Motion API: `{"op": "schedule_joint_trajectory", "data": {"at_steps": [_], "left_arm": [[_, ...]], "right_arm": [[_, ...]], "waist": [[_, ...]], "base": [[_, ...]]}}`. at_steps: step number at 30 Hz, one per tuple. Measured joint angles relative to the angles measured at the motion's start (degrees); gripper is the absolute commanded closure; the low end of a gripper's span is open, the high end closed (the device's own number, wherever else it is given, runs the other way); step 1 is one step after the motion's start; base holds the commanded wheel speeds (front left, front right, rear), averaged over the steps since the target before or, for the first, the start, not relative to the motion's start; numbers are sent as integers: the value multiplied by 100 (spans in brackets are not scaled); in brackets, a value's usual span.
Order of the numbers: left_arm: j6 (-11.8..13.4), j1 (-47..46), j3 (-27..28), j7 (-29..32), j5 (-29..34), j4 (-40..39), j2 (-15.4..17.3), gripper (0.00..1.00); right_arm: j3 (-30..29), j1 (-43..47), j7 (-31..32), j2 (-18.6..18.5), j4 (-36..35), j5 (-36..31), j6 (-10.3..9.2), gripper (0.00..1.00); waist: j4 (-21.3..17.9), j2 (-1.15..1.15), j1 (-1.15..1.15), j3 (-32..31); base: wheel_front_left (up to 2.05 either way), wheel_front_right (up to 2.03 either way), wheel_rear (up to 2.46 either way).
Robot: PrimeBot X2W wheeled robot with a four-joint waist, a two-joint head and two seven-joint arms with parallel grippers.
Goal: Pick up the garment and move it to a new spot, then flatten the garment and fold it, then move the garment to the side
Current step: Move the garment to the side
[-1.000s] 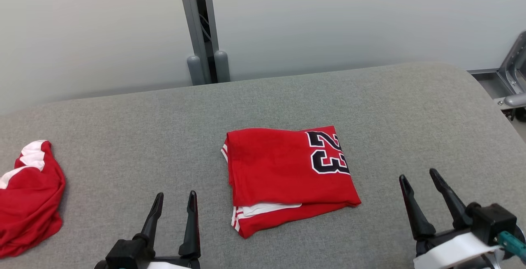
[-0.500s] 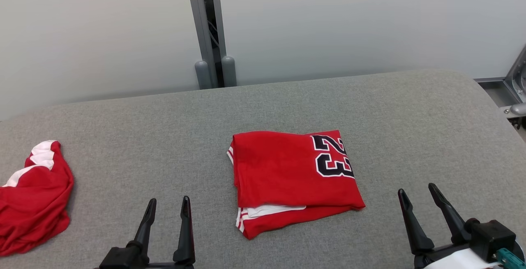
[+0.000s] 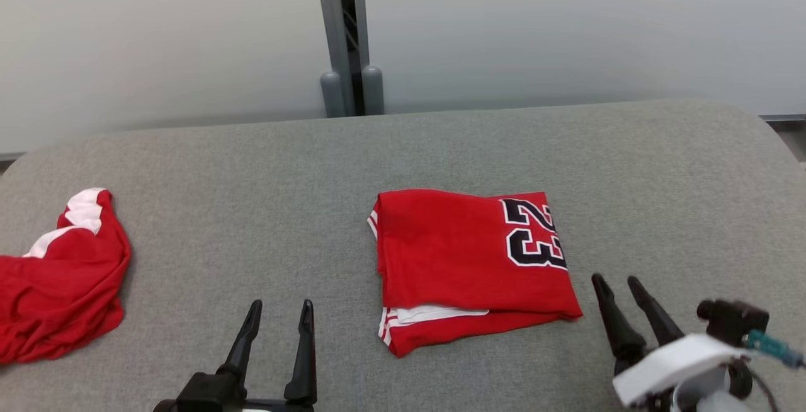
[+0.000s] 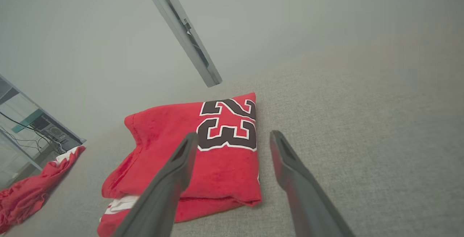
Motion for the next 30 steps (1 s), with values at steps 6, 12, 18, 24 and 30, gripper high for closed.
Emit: {"op": "schedule_joint_trajectory", "data": {"at_steps": [6, 12, 18, 24, 30], "left_arm": [[-58, -239, -116, 0, 78, -44, -2, 0], [-75, -414, -207, 0, 121, -70, 0, 0], [-75, -536, -296, 0, 121, -79, 0, 0], [-74, -647, -364, 0, 122, -85, 0, 0], [-75, -756, -408, 0, 130, -81, 0, 0]], "right_arm": [[570, -1039, 559, -365, 632, 1998, 0, 0], [802, -1556, 1095, -628, 947, 3201, 0, 0], [1036, -1823, 1220, -838, 1179, 3716, 0, 0], [1392, -2011, 1294, -933, 1400, 3864, 0, 0], [1693, -2203, 1284, -982, 1555, 3984, 0, 16]], "waist": [[228, 0, 0, 292], [417, 0, 0, 598], [575, 0, 0, 850], [663, 0, 0, 1026], [751, 0, 0, 1156]], "base": [[0, 0, 0], [0, 0, 0], [0, 0, 0], [0, 0, 0], [0, 0, 0]]}}
